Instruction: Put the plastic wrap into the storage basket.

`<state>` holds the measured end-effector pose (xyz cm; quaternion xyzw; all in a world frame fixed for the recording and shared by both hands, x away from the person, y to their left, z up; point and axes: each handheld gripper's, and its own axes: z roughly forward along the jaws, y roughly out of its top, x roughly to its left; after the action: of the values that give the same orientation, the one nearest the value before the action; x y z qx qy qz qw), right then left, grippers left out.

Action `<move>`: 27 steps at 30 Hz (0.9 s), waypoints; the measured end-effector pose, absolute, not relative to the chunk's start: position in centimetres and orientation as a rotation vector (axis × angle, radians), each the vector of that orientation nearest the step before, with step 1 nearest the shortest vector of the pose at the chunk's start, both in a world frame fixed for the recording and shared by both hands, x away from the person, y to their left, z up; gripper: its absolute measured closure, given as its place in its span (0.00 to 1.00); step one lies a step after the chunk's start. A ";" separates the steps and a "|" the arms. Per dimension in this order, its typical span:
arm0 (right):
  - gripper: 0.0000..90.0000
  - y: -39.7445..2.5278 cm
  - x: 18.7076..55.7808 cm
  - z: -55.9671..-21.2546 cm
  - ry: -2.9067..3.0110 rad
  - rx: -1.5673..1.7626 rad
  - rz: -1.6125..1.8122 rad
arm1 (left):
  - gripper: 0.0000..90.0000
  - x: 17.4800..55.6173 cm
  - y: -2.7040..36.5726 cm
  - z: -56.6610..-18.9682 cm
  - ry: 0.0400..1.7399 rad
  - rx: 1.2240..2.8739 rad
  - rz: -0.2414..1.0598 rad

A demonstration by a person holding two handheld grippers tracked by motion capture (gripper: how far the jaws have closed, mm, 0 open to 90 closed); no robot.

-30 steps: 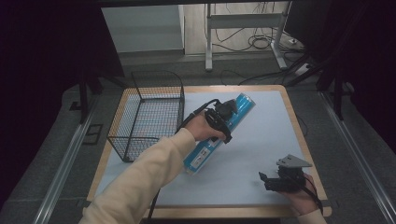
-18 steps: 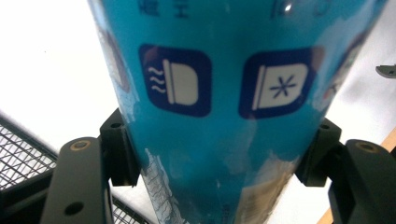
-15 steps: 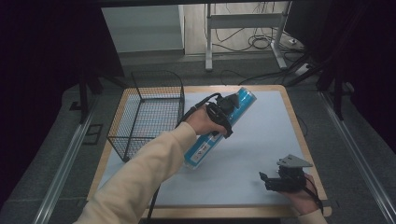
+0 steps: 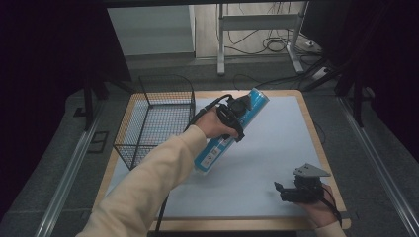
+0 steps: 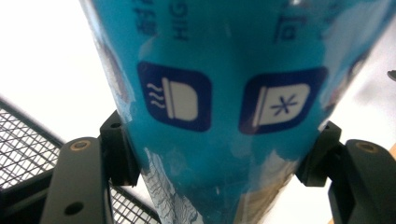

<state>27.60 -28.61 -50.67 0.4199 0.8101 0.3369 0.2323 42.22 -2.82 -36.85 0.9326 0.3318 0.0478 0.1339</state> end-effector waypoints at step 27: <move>0.11 -28.6 27.7 -50.8 2.235 1.154 0.920 | 0.35 43.7 -1.7 -33.7 0.992 2.695 0.199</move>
<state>27.67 -28.62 -50.79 0.4195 0.8122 0.3342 0.2294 43.65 -1.72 -33.68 0.9281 0.3415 0.0686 0.1312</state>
